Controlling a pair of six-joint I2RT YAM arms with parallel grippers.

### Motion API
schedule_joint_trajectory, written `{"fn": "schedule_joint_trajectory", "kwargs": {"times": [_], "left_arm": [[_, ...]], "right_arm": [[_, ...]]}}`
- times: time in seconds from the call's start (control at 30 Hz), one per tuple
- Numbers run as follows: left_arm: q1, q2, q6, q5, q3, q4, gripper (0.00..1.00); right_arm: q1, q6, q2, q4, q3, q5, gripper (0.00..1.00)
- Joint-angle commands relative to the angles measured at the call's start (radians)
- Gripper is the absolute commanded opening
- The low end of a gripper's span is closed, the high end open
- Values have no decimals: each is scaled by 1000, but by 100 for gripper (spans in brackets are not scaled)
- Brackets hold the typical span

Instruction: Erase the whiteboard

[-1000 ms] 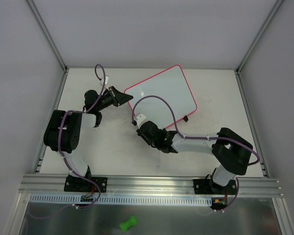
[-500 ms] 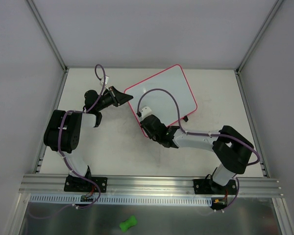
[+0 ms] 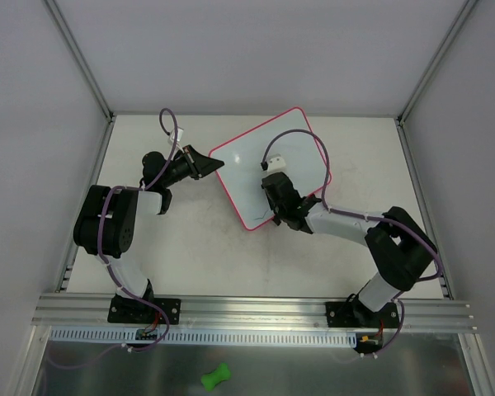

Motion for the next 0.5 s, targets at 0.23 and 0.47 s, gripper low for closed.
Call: {"fn": "schedule_joint_trajectory", "kwargs": {"times": [0.23,0.47], "left_arm": [[-17,-2,86,63,0,-34,0],[-17,1,85,64,1,-34,0]], "right_arm": [[-56,-21,-46,222,-161,-110,0],[-20,-41,-79,311,-227,-229,0]]}}
